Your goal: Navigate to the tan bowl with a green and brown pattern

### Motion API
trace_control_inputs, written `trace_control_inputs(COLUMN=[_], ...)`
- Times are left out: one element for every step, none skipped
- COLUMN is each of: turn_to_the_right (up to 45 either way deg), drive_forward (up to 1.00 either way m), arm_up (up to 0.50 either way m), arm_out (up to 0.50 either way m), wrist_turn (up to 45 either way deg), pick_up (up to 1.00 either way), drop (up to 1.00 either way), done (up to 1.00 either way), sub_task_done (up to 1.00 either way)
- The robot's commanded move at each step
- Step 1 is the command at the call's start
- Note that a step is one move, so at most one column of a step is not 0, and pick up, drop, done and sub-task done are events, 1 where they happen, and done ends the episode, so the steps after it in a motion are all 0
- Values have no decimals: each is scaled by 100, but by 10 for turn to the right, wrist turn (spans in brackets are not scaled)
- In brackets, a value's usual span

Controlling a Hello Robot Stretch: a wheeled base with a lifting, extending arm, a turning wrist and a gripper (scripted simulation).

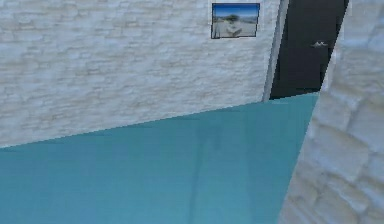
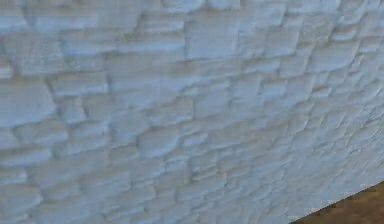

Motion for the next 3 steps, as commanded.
trace_control_inputs(turn_to_the_right=[-90,0,0], drive_forward=[0,100,5], arm_up=[0,0,0], arm_out=[0,0,0], wrist_turn=[0,0,0], pick_up=[0,0,0], drop=[0,0,0], done=[0,0,0], sub_task_done=[0,0,0])
